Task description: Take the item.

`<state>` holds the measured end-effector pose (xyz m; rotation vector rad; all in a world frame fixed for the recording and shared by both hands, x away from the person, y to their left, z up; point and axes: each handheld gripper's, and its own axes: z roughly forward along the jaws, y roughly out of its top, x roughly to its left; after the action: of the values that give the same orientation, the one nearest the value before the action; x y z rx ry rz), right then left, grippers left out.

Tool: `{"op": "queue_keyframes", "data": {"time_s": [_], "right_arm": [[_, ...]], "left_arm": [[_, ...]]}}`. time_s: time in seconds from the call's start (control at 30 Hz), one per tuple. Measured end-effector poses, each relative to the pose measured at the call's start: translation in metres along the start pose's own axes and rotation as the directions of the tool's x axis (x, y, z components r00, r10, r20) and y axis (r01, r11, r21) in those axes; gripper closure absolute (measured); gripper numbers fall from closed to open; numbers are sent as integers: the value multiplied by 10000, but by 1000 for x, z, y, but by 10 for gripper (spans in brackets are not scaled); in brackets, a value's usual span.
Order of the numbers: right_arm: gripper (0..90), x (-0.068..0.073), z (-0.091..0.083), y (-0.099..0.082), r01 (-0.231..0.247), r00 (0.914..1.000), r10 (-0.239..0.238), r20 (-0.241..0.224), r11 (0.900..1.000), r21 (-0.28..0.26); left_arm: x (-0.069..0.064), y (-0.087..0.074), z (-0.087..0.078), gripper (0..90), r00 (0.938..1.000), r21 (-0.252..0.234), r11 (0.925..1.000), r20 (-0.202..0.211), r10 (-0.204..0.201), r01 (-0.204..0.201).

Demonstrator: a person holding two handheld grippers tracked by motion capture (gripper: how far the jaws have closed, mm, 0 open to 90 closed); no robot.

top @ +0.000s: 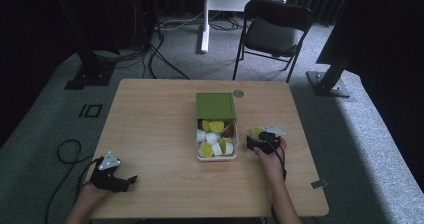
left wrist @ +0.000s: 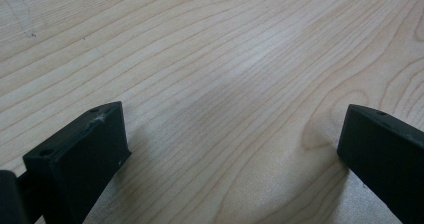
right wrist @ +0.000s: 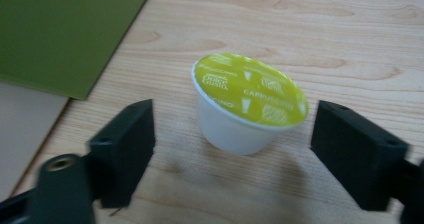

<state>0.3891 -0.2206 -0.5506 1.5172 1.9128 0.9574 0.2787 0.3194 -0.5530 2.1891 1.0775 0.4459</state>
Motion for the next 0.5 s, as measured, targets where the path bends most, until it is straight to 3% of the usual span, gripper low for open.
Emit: {"op": "queue_keyframes", "data": {"time_s": [0.17,0.2,0.23,0.4,0.5], "right_arm": [[130,-3,-10,2,-115,9996,108,-280,9996,-260],[133,-4,-13,2,-36,9994,24,-345,9994,-340],[133,-5,-21,2,474,9978,-488,-449,9984,-323],[135,-10,-38,2,820,9934,-862,-756,9950,-566],[138,-11,-47,0,1083,9835,-1153,-1397,9925,-571]], "left_arm": [[0,0,0,5,10000,1,10000,-1,-1,1],[0,0,0,5,10000,0,10000,2,0,0],[0,0,0,6,10000,-1,10000,2,1,-1],[0,0,0,5,10000,1,10000,0,0,0],[0,0,0,6,10000,-4,10000,-1,-6,6]]}}
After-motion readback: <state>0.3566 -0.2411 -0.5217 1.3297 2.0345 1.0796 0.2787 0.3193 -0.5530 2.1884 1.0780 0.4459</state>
